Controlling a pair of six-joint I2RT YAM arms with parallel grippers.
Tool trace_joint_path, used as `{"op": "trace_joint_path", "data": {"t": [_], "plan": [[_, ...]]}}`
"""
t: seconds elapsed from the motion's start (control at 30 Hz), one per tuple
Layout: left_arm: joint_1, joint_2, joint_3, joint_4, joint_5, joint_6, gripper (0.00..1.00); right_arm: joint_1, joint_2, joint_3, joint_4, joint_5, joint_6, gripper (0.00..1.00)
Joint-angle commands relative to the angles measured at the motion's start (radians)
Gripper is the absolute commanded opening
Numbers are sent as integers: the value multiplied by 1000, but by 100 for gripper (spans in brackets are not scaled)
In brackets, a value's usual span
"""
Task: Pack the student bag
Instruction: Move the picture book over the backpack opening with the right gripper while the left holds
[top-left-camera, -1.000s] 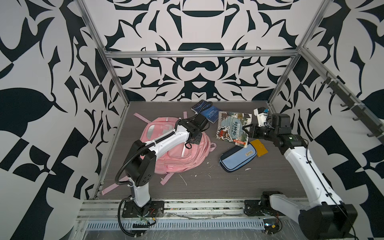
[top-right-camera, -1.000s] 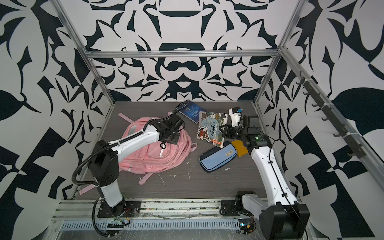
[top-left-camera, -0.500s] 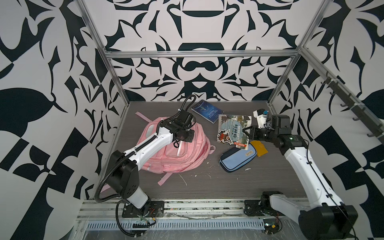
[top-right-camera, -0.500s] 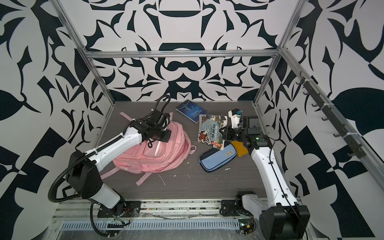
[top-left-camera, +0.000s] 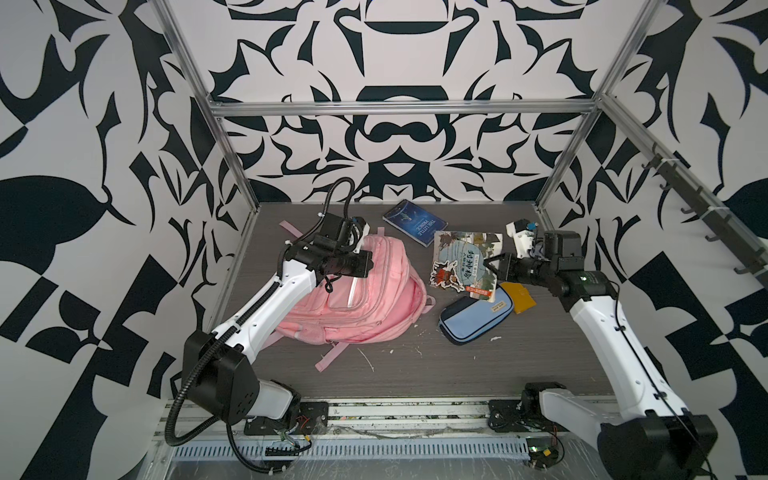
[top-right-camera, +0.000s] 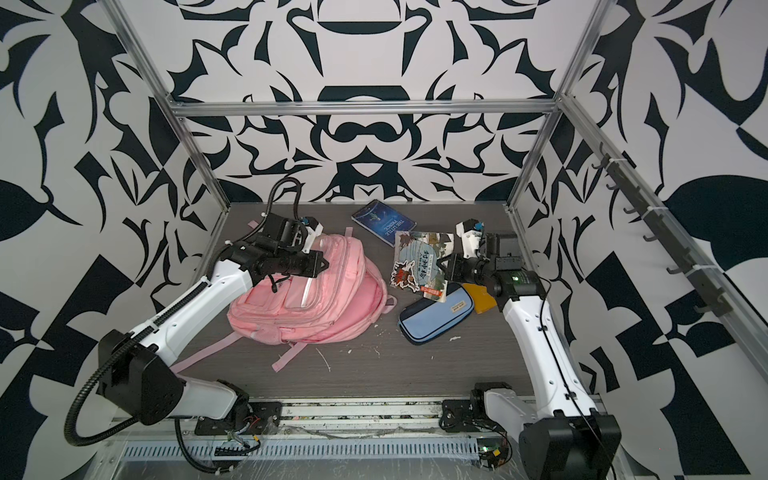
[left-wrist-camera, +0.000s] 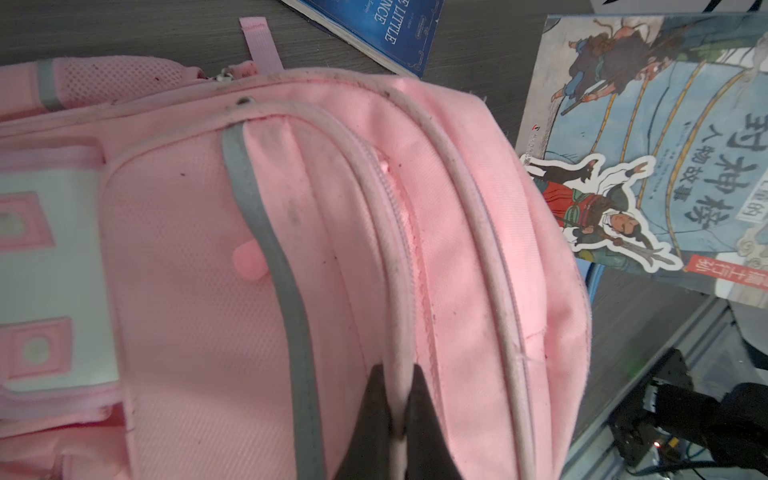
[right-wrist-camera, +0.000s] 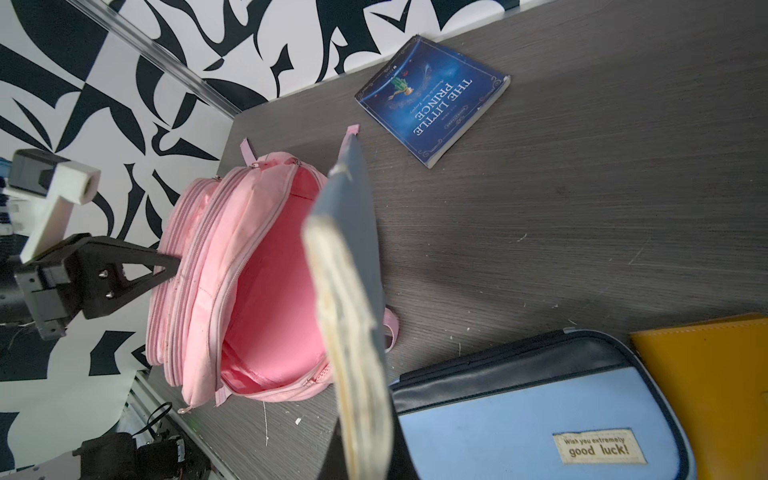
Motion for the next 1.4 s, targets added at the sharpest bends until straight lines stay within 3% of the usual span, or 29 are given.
{"op": "trace_joint_path", "data": {"t": [0.0,0.13,0.33,0.53,0.67,1.07,1.37], "plan": [[54,-57,-21,76,126,-29,0,-2,-34,19,32,-44,8,0],[113,-90,-35,120,208,-49,0,-2,-71,-14,71,-27,52,0],[159,-117,-39,214,334,-79,0,9,-123,-105,230,-69,261,0],[162,-115,-25,266,414,-96,0,88,-123,-151,333,-54,438,0],[164,-104,-31,302,464,-115,0,141,-65,-175,406,-49,593,0],[167,-117,-80,418,532,-187,0,424,251,-103,593,15,725,0],[167,-127,-115,441,544,-212,0,495,396,-91,839,0,863,0]]}}
